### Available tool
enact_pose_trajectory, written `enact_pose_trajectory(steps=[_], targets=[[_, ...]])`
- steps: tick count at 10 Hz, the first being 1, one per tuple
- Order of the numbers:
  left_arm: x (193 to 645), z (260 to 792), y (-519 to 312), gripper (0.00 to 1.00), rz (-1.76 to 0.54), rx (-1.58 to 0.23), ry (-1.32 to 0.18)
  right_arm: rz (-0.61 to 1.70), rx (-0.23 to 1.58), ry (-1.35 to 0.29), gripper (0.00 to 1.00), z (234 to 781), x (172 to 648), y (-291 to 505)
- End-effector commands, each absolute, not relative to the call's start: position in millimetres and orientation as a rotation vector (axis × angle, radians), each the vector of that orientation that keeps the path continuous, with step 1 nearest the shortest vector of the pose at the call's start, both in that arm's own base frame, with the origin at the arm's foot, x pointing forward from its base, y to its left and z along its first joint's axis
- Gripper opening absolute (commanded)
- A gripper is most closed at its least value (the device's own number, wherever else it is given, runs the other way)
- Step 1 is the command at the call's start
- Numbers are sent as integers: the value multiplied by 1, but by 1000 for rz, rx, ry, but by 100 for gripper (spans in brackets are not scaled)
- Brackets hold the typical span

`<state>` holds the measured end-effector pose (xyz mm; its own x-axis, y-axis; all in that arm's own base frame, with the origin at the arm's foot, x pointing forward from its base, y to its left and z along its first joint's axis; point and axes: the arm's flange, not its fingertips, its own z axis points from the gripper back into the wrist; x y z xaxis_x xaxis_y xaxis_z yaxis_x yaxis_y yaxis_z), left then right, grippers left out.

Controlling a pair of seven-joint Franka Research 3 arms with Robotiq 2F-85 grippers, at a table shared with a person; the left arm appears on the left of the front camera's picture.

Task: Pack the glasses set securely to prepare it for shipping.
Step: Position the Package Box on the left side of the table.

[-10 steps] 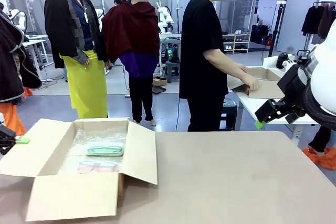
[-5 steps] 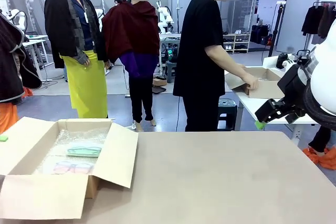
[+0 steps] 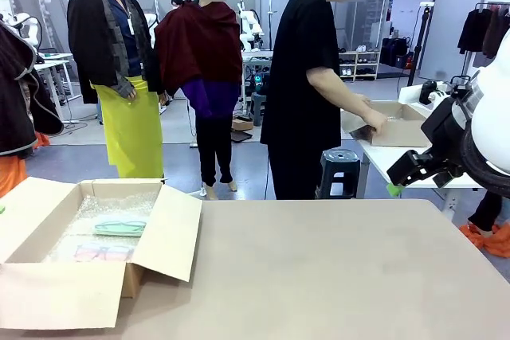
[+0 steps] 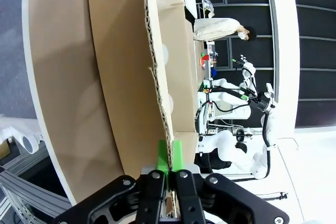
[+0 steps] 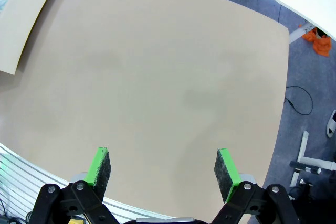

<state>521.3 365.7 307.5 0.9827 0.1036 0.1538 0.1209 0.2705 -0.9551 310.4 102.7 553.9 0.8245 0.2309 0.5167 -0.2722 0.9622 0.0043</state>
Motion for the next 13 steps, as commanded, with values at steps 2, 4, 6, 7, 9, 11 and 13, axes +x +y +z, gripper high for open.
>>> enact_pose_trajectory(steps=[2, 4, 6, 7, 9, 11, 13], targets=[[518, 308, 363, 3, -13, -1298, -198, 264, 77, -548, 100, 554, 311, 105], [518, 308, 363, 3, -13, -1298, -198, 264, 77, -548, 100, 554, 311, 105], [518, 308, 363, 3, -13, -1298, -198, 264, 77, -548, 100, 554, 311, 105], [522, 307, 365, 3, -13, -1301, -200, 264, 77, -548, 100, 554, 311, 105], [505, 323, 367, 40, -34, -1285, -248, 264, 77, -548, 100, 554, 311, 105], [500, 331, 374, 75, -26, -1249, -275, 264, 77, -548, 100, 554, 311, 105], [501, 338, 370, 100, -47, -1242, -275, 264, 77, -548, 100, 554, 311, 105]])
